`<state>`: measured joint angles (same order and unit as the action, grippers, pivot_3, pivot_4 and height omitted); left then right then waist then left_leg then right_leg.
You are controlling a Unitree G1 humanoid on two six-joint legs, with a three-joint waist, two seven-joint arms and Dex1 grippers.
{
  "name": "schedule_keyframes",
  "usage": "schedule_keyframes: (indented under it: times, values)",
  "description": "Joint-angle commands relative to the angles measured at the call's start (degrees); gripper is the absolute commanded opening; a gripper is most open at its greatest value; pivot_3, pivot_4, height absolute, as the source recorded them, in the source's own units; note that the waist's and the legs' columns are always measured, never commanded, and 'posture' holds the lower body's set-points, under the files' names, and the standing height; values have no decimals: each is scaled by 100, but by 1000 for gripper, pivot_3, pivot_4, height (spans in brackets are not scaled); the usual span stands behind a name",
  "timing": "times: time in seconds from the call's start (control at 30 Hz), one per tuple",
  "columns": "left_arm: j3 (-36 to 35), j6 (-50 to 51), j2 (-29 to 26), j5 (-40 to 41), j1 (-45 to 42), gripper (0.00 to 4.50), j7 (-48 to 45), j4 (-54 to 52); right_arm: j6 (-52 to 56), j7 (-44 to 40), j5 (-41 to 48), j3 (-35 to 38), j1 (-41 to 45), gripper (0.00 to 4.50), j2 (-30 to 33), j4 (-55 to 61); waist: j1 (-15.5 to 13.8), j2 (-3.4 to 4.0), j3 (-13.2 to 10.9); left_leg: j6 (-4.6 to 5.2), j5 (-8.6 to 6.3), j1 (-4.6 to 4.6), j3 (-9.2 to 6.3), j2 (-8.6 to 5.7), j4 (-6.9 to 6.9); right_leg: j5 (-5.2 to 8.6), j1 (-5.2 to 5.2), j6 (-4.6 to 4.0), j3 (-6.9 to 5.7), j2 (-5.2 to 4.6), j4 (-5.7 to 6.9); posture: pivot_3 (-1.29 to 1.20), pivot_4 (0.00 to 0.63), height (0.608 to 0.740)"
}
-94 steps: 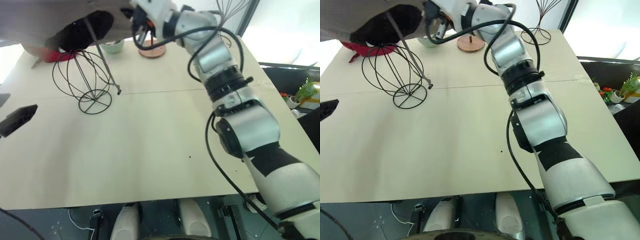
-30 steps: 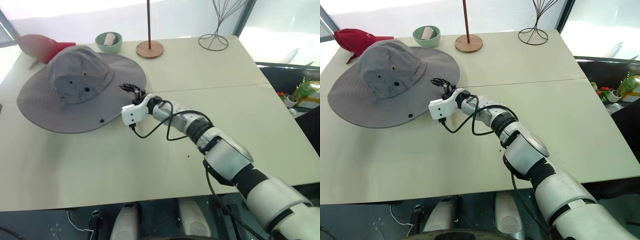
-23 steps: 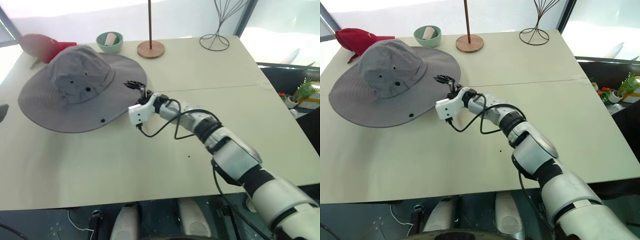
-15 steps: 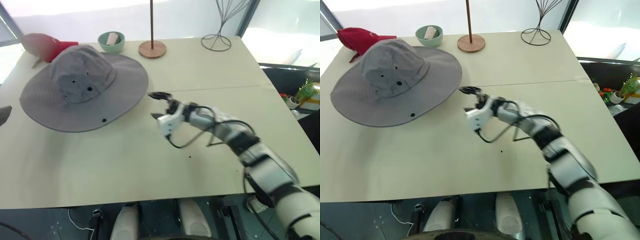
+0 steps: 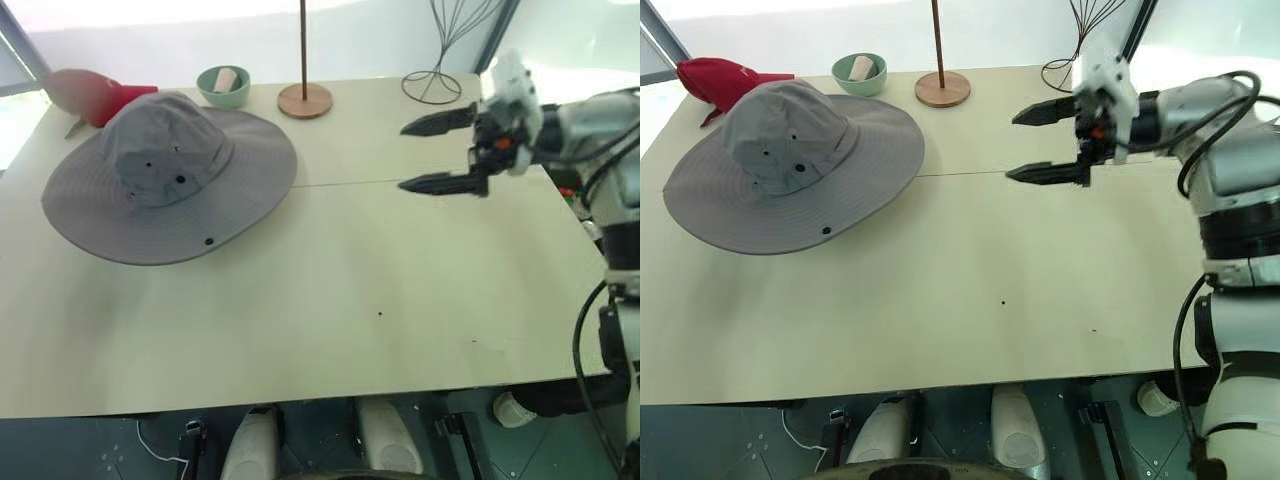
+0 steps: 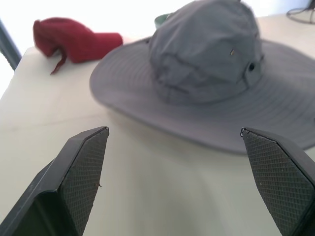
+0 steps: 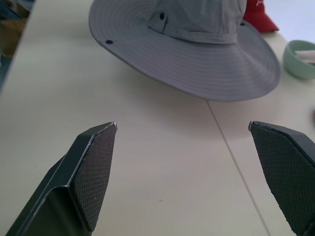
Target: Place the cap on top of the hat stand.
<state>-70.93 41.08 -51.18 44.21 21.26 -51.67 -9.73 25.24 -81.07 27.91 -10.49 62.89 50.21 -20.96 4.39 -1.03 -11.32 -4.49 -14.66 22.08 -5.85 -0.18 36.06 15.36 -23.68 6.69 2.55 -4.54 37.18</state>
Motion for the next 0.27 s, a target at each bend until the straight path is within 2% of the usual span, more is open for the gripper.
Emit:
schedule_keyframes:
  times: [0.03,0.27]
  values:
    - [-476,-197,-77,1,136,4500,-172,151,-25,-88,-277,191,460,4404,-130,-561,-29,1,-1,0,0,2,3,0,1,0,-3,0,1,0,0,0,150,740]
    - [-635,-174,-86,52,296,4500,-205,58,-174,-345,-448,385,534,4404,-293,-795,-61,1,-1,-1,0,12,6,-1,5,-1,-6,2,1,-5,-1,0,150,740]
